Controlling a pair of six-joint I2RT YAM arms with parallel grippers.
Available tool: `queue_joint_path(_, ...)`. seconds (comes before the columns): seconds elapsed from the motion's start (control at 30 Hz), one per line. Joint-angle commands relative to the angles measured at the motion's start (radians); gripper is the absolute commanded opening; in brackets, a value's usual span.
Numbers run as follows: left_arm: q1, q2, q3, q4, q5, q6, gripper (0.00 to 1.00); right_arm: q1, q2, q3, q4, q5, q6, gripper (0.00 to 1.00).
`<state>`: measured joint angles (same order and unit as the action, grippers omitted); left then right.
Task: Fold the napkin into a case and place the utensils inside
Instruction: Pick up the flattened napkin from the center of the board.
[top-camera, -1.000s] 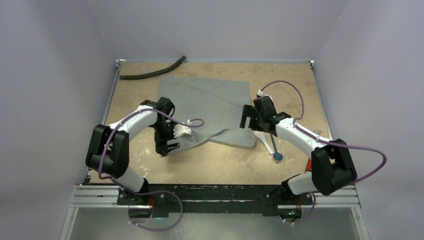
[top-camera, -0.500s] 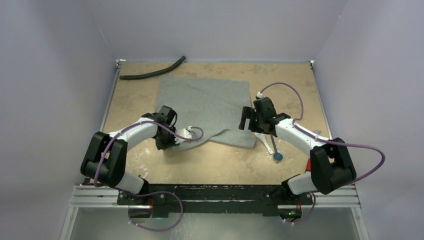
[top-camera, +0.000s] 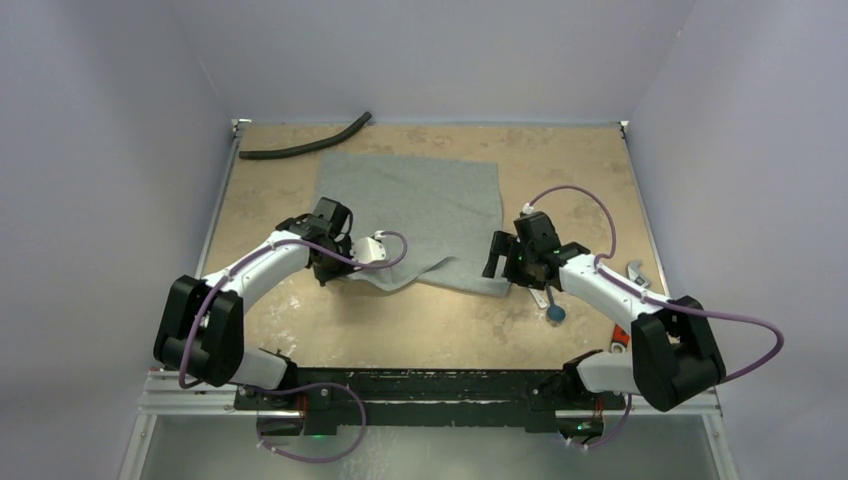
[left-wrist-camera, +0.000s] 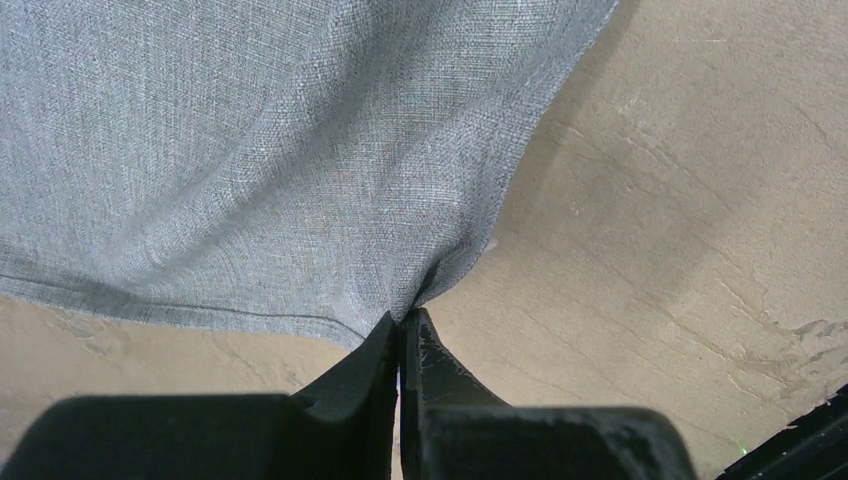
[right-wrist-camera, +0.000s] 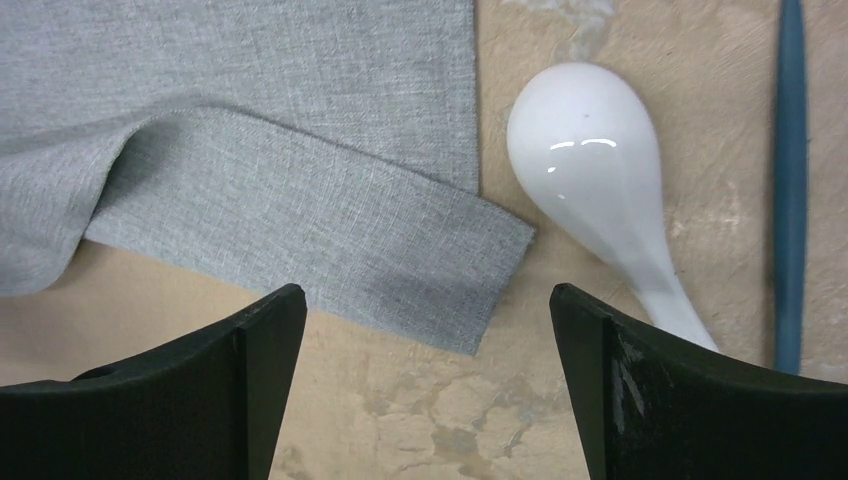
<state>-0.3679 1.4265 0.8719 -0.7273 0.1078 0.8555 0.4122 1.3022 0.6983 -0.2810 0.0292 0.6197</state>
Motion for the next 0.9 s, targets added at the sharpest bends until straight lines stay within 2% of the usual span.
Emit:
queue_joint_path(0.0, -0.002, -0.019, 0.033, -0.004, -0.005, -0.029, 0.0, -0.001, 0.004, -0.023, 0.012, -0.09, 0.071, 0.95)
queue_joint_path(0.2, -0.002, -0.014, 0.048, 0.005, -0.023, -0.046, 0.0, -0.001, 0.012, -0.033, 0.056, -0.143, 0.125, 0.89)
queue_joint_path(0.4, 0.0, -0.025, 0.071, 0.008, -0.044, -0.064, 0.0, -0.001, -0.018, -0.025, 0.035, -0.046, 0.149, 0.72)
queue_joint_path(0.6, 0.003, -0.032, 0.095, 0.006, -0.071, -0.082, 0.0, -0.001, -0.016, -0.043, 0.065, -0.008, 0.167, 0.47)
queue_joint_path(0.7, 0.025, -0.033, 0.112, 0.011, -0.093, -0.087, 0.0, -0.001, -0.043, -0.042, 0.083, 0.048, 0.166, 0.3)
queue_joint_path(0.8, 0.08, -0.024, 0.155, 0.01, -0.105, -0.105, 0.0, -0.001, -0.096, -0.03, 0.069, 0.068, 0.156, 0.07)
queue_joint_path(0.87, 0.126, -0.013, 0.198, -0.012, -0.106, -0.118, 0.0, -0.001, -0.134, -0.017, 0.054, 0.072, 0.138, 0.0)
